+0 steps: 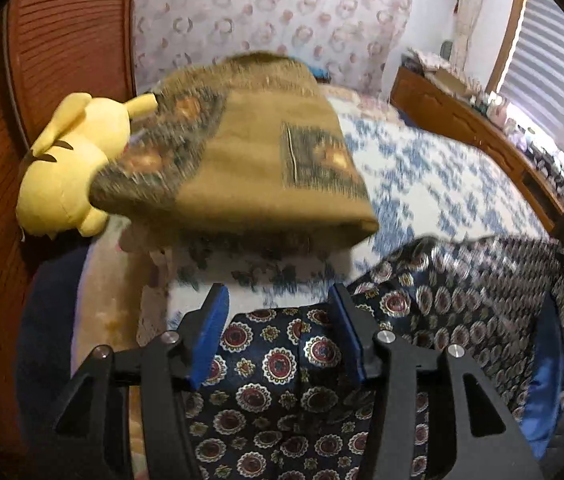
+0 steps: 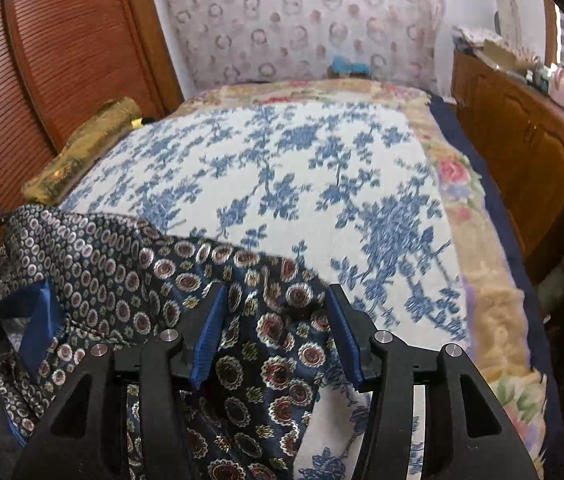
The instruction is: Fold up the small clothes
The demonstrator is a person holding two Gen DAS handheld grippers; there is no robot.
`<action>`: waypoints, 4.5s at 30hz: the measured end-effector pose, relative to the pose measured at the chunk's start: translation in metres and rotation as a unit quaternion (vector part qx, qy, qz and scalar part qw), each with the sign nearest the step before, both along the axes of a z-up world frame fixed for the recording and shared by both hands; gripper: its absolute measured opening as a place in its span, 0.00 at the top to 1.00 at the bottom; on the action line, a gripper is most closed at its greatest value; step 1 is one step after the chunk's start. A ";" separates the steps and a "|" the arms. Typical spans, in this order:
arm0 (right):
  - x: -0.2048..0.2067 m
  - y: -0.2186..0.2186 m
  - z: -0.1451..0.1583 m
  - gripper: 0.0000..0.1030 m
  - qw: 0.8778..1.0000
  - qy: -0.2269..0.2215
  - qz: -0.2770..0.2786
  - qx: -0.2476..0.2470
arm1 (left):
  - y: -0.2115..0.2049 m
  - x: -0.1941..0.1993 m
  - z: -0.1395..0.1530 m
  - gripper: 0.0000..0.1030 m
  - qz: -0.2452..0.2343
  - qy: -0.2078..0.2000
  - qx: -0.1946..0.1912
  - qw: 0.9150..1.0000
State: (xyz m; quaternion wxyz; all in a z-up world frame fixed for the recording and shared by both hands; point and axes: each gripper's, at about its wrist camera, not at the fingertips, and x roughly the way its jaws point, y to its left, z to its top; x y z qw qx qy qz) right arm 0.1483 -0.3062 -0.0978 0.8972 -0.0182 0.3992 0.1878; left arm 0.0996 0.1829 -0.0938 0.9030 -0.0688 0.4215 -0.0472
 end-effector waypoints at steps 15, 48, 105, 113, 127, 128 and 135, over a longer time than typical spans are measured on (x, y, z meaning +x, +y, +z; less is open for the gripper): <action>-0.030 0.012 0.002 0.97 0.999 -0.009 0.051 -0.005 | -0.031 -0.043 -0.005 0.82 -0.043 0.008 0.038 0.998; -0.038 0.015 0.015 0.76 0.997 -0.047 0.040 -0.037 | -0.033 -0.112 0.020 0.59 -0.025 -0.006 0.014 1.000; -0.083 0.019 0.117 0.97 0.982 -0.181 0.050 -0.021 | -0.042 -0.087 0.163 1.00 -0.032 -0.204 0.041 0.978; -0.039 0.020 0.239 0.97 0.962 -0.262 0.044 -0.058 | -0.026 0.034 0.235 0.99 0.005 -0.234 0.082 0.969; 0.165 0.026 0.074 0.58 0.990 -0.053 -0.026 -0.127 | -0.022 0.163 0.094 0.57 -0.034 -0.053 0.059 0.996; 0.157 0.026 0.062 0.57 0.990 -0.049 -0.021 -0.131 | -0.028 0.155 0.089 0.57 -0.042 -0.048 0.059 0.996; 0.091 0.019 0.036 0.54 0.994 -0.043 -0.003 -0.096 | -0.053 0.092 0.067 0.56 -0.066 -0.046 0.064 0.995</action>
